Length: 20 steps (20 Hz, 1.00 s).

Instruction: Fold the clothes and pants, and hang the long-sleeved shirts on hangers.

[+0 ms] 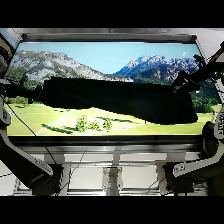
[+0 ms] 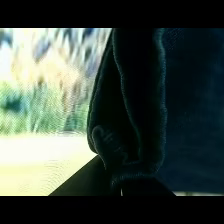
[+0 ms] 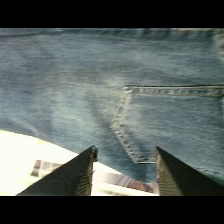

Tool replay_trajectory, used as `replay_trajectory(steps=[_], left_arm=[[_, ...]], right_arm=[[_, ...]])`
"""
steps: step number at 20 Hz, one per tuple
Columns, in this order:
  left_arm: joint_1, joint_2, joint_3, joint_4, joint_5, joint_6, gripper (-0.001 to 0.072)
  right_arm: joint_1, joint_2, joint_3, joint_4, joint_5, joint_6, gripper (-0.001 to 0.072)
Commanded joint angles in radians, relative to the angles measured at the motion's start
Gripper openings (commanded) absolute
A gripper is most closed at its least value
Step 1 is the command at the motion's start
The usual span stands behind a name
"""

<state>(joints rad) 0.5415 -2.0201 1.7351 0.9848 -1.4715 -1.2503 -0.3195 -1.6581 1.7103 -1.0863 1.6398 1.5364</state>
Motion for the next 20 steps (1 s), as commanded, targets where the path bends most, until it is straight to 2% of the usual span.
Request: replay_trajectory(steps=[1,4,5,6,7,9,10,11,13,16,17,20], left_arm=[[0.025,0.080,0.002,0.185,-0.085,-0.039,0.0024],[0.034,0.212,0.002,0.350,-0.114,-0.042,0.0024],[0.031,0.254,0.002,0.381,-0.120,-0.036,0.0024],[0.025,0.296,0.002,0.386,-0.129,-0.007,0.0024],[0.015,0.332,0.002,0.386,-0.141,0.011,0.0024],[-0.011,0.385,0.002,0.386,-0.169,0.037,0.0024],[-0.024,0.404,0.002,0.386,-0.180,0.046,0.0024],[-0.039,0.422,0.002,0.389,-0.190,0.048,0.0024],[-0.063,0.455,0.002,0.391,-0.190,0.047,0.0024],[-0.082,0.494,0.002,0.391,-0.190,0.047,0.0024],[-0.085,0.505,0.002,0.391,-0.190,0.047,0.0024],[-0.085,0.535,0.002,0.356,-0.191,0.047,0.0025]], right_arm=[[0.059,0.000,0.001,0.079,0.011,-0.014,0.0371],[0.238,-0.001,0.001,0.084,-0.072,-0.095,0.0367],[0.314,-0.001,0.001,0.084,-0.121,-0.124,0.0341],[0.391,-0.002,0.001,0.084,-0.181,-0.159,0.0256],[0.461,-0.004,0.001,0.084,-0.242,-0.183,0.0216],[0.590,-0.024,0.001,0.083,-0.353,-0.208,0.0194],[0.644,-0.043,0.001,0.086,-0.391,-0.213,0.0116],[0.687,-0.069,0.001,0.101,-0.419,-0.214,0.0080],[0.764,-0.133,0.001,0.194,-0.477,-0.242,0.0079],[0.854,-0.240,0.002,0.410,-0.545,-0.323,0.0075],[0.881,-0.275,0.004,0.472,-0.568,-0.351,0.0025],[0.946,-0.363,0.063,0.514,-0.612,-0.368,0.0012]])
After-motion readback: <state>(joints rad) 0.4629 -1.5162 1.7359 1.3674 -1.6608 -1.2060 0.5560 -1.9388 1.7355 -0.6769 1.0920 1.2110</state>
